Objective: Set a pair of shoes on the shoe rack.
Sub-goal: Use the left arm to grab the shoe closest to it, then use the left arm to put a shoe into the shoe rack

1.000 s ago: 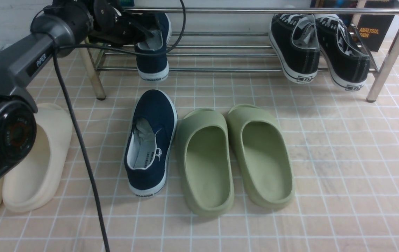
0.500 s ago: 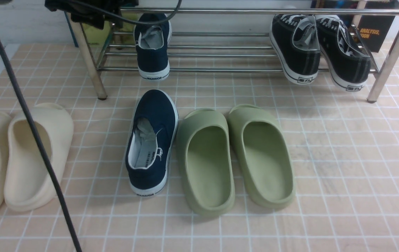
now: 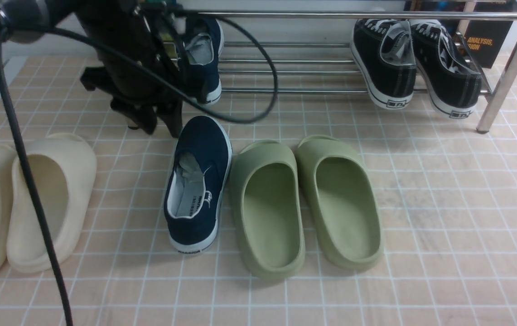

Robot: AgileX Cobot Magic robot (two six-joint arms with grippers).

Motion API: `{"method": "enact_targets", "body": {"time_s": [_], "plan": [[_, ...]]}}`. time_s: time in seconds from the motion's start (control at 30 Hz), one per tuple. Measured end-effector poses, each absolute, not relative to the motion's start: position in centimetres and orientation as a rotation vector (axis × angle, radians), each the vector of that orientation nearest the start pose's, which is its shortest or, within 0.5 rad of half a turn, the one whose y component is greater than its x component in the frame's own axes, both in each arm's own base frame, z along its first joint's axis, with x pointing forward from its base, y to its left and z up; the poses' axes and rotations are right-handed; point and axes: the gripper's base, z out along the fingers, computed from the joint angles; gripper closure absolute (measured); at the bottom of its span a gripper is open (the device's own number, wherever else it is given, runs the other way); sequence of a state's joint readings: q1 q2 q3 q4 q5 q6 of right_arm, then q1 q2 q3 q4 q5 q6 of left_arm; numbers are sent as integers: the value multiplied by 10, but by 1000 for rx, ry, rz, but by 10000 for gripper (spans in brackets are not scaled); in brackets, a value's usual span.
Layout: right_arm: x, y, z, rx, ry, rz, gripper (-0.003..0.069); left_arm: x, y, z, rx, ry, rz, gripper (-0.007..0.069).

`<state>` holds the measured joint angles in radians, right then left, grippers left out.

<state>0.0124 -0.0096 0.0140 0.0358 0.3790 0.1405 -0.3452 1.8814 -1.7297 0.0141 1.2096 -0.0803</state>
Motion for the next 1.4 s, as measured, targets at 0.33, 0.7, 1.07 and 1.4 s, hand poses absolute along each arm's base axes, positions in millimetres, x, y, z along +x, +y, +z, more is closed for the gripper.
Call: {"method": "enact_targets", "body": {"time_s": [0.33, 0.7, 1.07, 1.4], "plan": [[52, 2, 175, 141, 1864, 141, 422, 359, -132, 206, 257, 2863, -43, 320], [52, 2, 175, 141, 1864, 141, 422, 342, -121, 233, 278, 2788, -4, 596], [52, 2, 175, 141, 1864, 141, 421, 298, -113, 319, 220, 2616, -195, 595], [52, 2, 175, 141, 1864, 141, 421, 347, -141, 282, 131, 2515, -403, 595]]}}
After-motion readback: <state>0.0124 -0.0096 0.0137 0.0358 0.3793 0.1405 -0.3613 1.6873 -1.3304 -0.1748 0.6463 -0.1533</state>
